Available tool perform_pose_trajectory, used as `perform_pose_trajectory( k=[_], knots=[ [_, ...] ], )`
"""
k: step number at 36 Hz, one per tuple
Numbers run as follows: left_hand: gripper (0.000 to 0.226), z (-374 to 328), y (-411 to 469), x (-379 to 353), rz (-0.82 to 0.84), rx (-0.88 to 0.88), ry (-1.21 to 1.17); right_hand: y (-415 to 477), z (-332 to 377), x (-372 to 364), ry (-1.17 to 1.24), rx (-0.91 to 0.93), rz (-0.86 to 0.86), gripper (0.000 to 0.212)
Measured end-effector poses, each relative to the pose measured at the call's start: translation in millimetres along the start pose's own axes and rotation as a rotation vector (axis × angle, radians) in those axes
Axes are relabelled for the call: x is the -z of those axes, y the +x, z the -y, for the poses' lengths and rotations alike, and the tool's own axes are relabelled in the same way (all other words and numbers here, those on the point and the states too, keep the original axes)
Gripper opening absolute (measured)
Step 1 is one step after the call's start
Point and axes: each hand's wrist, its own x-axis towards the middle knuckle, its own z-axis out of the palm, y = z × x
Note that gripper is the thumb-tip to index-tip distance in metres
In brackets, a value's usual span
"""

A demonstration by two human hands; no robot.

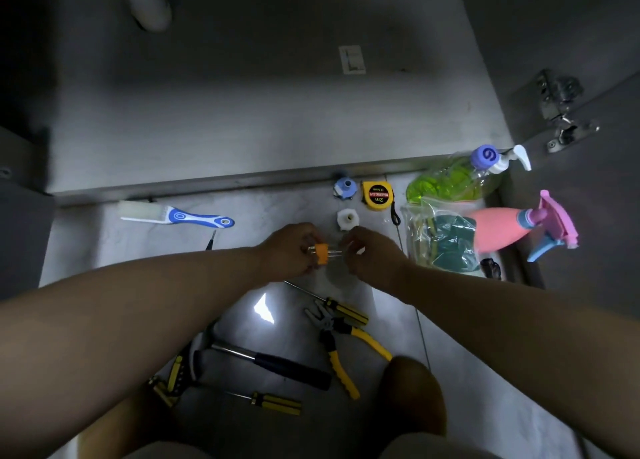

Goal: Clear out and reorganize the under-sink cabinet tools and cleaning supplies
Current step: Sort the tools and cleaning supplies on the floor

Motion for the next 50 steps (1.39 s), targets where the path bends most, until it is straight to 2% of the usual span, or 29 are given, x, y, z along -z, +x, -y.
perform_pose_trajectory(
  k=[2, 8, 13, 16, 20, 23, 29, 31, 33, 36, 38, 39, 41, 42, 44, 47, 50],
  knots=[
    [0.025, 3, -2, -1, -0.014, -0.002, 0.059, -5, -2, -4, 0.035, -0.005, 0.067, 0.023],
    [0.021, 3, -4, 2, 0.013, -0.061, 0.097, -7, -1, 2, -0.078, 0.084, 0.122, 0.015],
    [0.021, 1, -1, -4, -0.052, -0.024, 0.066, -4, -6, 14, -0.066, -0.017, 0.203, 0.017],
    [0.015, 5, 0, -9, -0.024, 0.046, 0.006, 2, -18, 26, 0.020, -0.156, 0.093, 0.020],
    [0.017, 13, -3, -13, 0.042, 0.051, 0.108, 12, -35, 32, -0.031, -0.317, -0.025, 0.021],
    [0.021, 17, -6, -16, 0.100, 0.091, 0.154, 19, -42, 30, 0.088, -0.396, -0.085, 0.027],
    [0.021, 19, -6, -10, 0.111, 0.097, 0.216, 31, -38, 23, 0.381, -0.413, -0.133, 0.023],
    [0.021, 20, -5, -7, 0.100, 0.106, 0.229, 34, -35, 22, 0.421, -0.403, -0.135, 0.014],
    [0.021, 21, -7, -3, 0.091, 0.107, 0.259, 35, -34, 21, 0.419, -0.404, -0.123, 0.017],
    [0.019, 25, -10, 2, 0.085, 0.077, 0.336, 29, -29, 18, 0.367, -0.412, -0.112, 0.022],
    [0.018, 30, -14, 5, 0.082, 0.054, 0.388, 25, -26, 16, 0.346, -0.422, -0.126, 0.040],
    [0.017, 32, -15, 7, 0.078, 0.038, 0.411, 22, -23, 16, 0.350, -0.459, -0.122, 0.042],
    [0.016, 38, -20, 10, 0.067, 0.002, 0.470, 15, -14, 14, 0.255, -0.476, -0.062, 0.028],
    [0.016, 40, -22, 12, 0.062, -0.016, 0.512, 11, -9, 13, 0.124, -0.441, 0.010, 0.021],
    [0.017, 45, -27, 20, 0.039, -0.052, 0.605, 3, 1, 9, -0.088, -0.346, 0.163, 0.021],
    [0.016, 54, -34, 40, -0.063, -0.116, 0.769, -4, 9, -4, -0.187, -0.258, 0.334, 0.022],
    [0.009, 62, -40, 66, -0.278, -0.162, 0.870, 0, 17, -20, -0.301, -0.139, 0.393, 0.021]
  ],
)
